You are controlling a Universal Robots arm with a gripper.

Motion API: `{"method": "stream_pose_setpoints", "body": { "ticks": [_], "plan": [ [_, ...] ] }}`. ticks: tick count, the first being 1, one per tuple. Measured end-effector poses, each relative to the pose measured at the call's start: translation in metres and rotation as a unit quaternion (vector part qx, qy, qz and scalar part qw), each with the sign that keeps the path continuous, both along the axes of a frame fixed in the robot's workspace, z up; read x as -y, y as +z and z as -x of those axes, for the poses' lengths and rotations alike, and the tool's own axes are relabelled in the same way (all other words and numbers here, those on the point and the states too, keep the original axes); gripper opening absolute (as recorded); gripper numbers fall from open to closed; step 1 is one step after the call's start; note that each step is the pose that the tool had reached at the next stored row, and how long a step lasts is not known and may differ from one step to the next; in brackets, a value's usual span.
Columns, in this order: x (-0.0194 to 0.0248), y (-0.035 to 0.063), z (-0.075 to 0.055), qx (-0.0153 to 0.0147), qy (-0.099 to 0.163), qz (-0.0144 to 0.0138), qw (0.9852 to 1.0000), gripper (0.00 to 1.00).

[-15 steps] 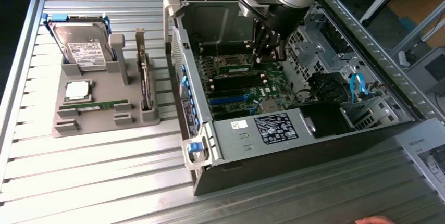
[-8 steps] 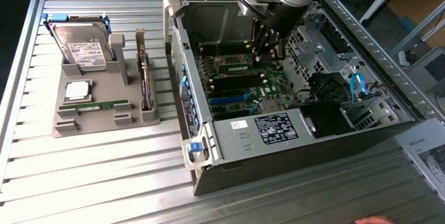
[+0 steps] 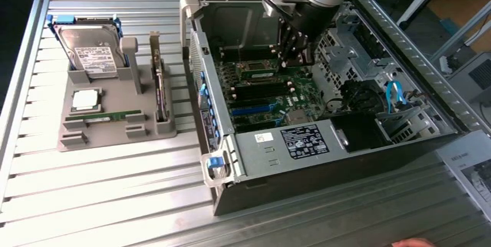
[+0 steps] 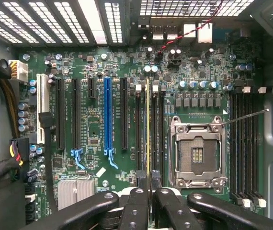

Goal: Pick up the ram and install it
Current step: 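Insert the ram into the slot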

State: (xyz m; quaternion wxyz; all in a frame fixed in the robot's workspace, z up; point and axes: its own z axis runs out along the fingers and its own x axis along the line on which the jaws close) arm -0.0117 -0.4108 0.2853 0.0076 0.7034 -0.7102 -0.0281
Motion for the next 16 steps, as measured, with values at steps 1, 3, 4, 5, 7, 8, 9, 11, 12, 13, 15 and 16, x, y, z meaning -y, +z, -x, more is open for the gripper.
{"method": "stream_pose_setpoints", "body": {
  "ticks": [1, 3, 4, 5, 7, 8, 9, 11, 12, 13, 15, 16],
  "plan": [
    [0.0000, -0.0013, 0.000, 0.0000, 0.000, 0.0000, 1.0000, 0.12],
    [0.0001, -0.0047, 0.000, 0.0000, 0.000, 0.0000, 1.0000, 0.12],
    [0.0001, -0.0064, 0.000, 0.0000, 0.000, 0.0000, 1.0000, 0.12],
    [0.0001, -0.0080, 0.000, 0.0000, 0.000, 0.0000, 1.0000, 0.12],
    [0.0001, -0.0112, 0.000, 0.0000, 0.000, 0.0000, 1.0000, 0.12],
    [0.0001, -0.0129, 0.000, 0.0000, 0.000, 0.0000, 1.0000, 0.12],
    [0.0001, -0.0146, 0.000, 0.0000, 0.000, 0.0000, 1.0000, 0.12],
    [0.0001, -0.0178, 0.000, -0.0001, 0.000, 0.0001, 1.0000, 0.12],
    [0.0001, -0.0194, 0.000, 0.0000, 0.000, 0.0001, 1.0000, 0.12],
    [0.0001, -0.0220, 0.000, 0.0000, 0.000, 0.0000, 1.0000, 0.12],
    [0.0001, -0.0229, 0.000, 0.0000, 0.000, 0.0001, 1.0000, 0.12],
    [0.0001, -0.0229, 0.000, -0.0001, 0.000, 0.0001, 1.0000, 0.12]
  ]
}}
